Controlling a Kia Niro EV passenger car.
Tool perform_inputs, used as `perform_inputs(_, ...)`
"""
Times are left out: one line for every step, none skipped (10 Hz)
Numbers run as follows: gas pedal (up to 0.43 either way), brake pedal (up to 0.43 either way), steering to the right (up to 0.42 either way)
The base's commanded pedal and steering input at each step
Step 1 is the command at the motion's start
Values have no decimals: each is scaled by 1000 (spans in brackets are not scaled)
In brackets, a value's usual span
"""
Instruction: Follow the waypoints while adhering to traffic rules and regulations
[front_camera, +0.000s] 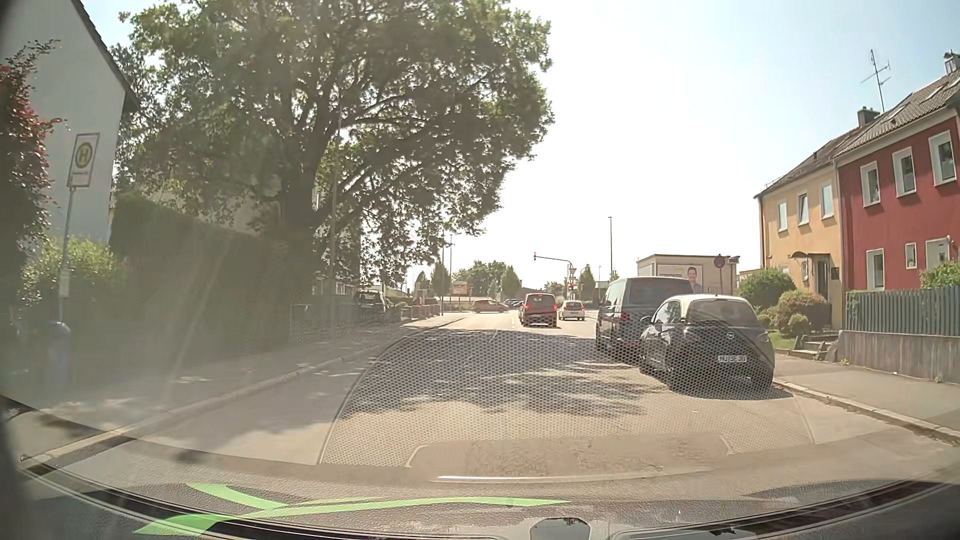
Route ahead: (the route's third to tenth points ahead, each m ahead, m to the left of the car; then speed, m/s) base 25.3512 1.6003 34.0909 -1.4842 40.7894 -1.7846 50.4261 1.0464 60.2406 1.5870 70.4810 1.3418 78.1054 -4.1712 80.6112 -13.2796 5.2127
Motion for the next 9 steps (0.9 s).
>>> perform_inputs(59, 0, 5)
perform_inputs(59, 0, 5)
perform_inputs(39, 0, 5)
perform_inputs(28, 0, 7)
perform_inputs(28, 0, 9)
perform_inputs(0, 0, 10)
perform_inputs(0, 0, 11)
perform_inputs(0, 0, 11)
perform_inputs(0, 0, 11)
